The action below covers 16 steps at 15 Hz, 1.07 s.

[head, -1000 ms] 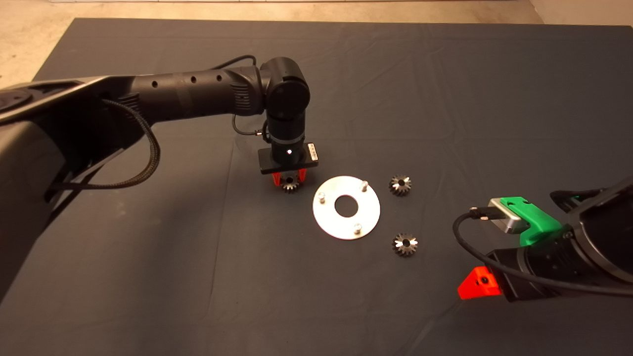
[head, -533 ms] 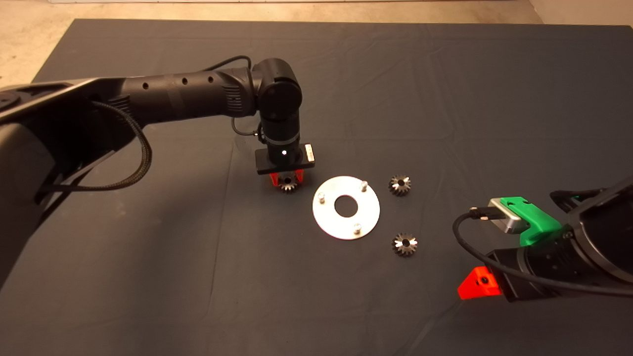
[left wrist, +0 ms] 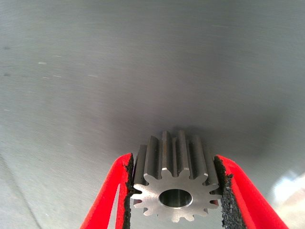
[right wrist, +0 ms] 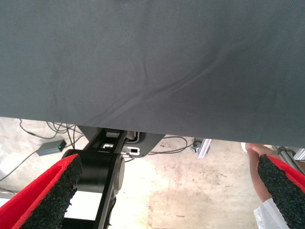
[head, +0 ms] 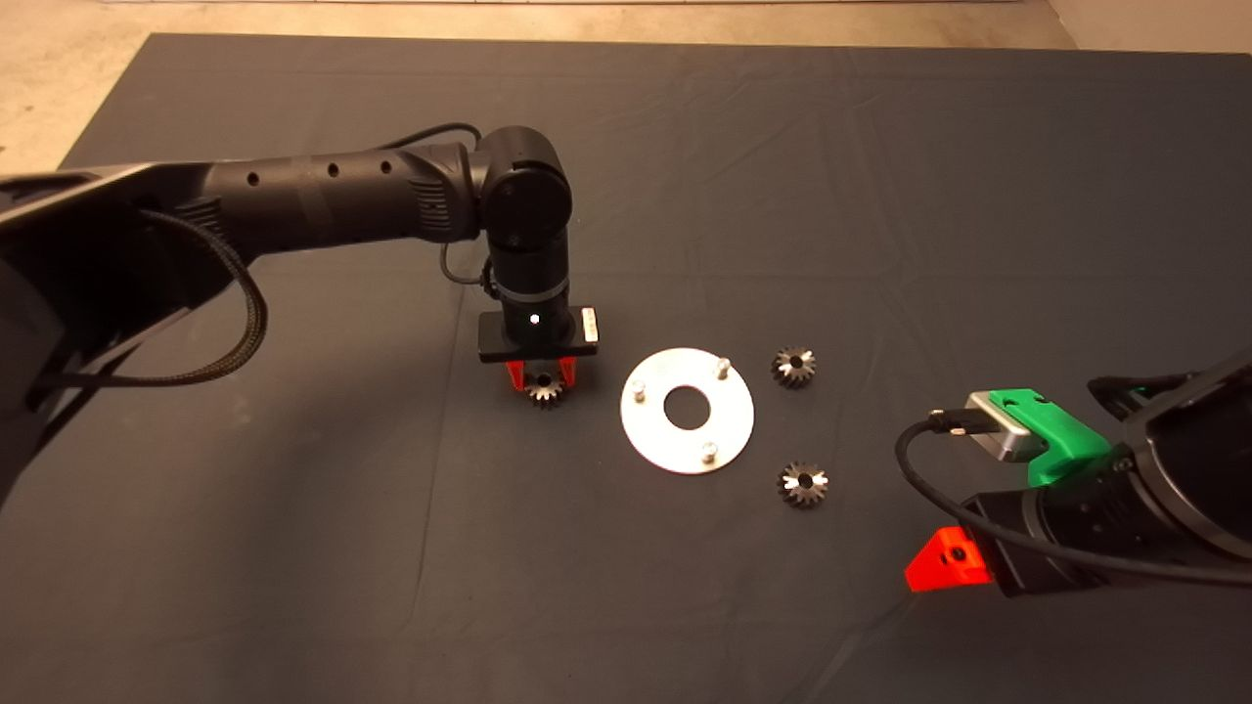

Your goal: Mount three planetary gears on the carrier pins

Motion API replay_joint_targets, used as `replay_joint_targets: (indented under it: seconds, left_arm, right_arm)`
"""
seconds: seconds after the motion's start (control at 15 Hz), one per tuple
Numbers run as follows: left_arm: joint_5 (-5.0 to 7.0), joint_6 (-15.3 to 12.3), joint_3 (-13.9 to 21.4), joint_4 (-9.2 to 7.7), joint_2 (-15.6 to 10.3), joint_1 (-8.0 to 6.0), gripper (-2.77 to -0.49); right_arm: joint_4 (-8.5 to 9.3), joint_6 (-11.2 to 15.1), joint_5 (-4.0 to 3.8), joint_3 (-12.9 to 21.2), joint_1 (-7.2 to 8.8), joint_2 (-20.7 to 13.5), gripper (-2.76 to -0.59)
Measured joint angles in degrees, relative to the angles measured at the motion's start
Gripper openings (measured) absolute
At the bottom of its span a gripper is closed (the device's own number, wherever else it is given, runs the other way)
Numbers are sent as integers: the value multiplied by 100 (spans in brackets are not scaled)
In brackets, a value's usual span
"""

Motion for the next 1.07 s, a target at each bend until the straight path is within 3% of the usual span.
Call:
replay_joint_targets:
  seconds: [0.2, 0.4, 0.53, 0.87, 1.07]
  left_arm:
    - [-28, 242, 79, -35, 17, -46, -231]
    - [-10, 417, 82, -72, -2, -45, -232]
    - [-14, 506, 96, -170, 34, -77, -232]
    - [10, 705, 181, -319, 117, -442, -232]
    - [-83, 864, 181, -455, 250, -495, -232]
  right_arm:
    - [-7, -287, 19, 0, 2, -219, -61]
    - [-16, -740, 30, -16, 4, -1149, -61]
    - [-22, -1016, -46, -27, 5, -1632, -61]
    - [-32, -1281, -3, -27, 3, -1820, -61]
    - [-51, -1325, -1, -27, 5, -1848, -61]
